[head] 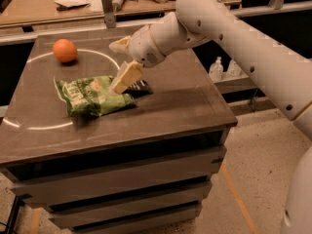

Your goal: Move rxbar chocolate near green jalapeno chip bag

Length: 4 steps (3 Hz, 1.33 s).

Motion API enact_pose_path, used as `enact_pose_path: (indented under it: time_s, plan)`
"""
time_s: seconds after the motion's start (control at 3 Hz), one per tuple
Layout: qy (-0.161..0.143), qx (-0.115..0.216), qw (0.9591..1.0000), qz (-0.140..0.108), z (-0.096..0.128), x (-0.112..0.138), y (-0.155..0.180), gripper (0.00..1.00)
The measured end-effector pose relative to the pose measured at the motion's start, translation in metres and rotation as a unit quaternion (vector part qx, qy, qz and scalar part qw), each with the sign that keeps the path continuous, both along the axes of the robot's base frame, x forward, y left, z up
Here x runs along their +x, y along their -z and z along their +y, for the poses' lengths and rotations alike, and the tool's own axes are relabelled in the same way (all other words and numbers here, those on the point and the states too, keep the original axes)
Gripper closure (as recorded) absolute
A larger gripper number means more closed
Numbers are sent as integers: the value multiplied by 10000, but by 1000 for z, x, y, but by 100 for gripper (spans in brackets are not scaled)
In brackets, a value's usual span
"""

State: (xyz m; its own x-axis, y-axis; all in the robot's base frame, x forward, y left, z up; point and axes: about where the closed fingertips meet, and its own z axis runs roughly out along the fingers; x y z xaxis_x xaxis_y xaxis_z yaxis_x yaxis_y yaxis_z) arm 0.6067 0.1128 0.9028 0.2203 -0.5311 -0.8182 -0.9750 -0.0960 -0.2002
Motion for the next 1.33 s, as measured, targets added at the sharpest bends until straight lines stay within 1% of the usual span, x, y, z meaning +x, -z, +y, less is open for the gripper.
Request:
enact_pose_path:
  time_s: [0.33, 0.67, 1.0, 1.33]
  plan:
    - [-1, -97, 9999, 87, -12, -1, 6, 0]
    - [240, -300, 9991, 179, -43, -1, 17, 0]
    - [697, -814, 9942, 100, -99, -4, 27, 0]
    - [1055, -1068, 9887, 39, -134, -4, 30, 0]
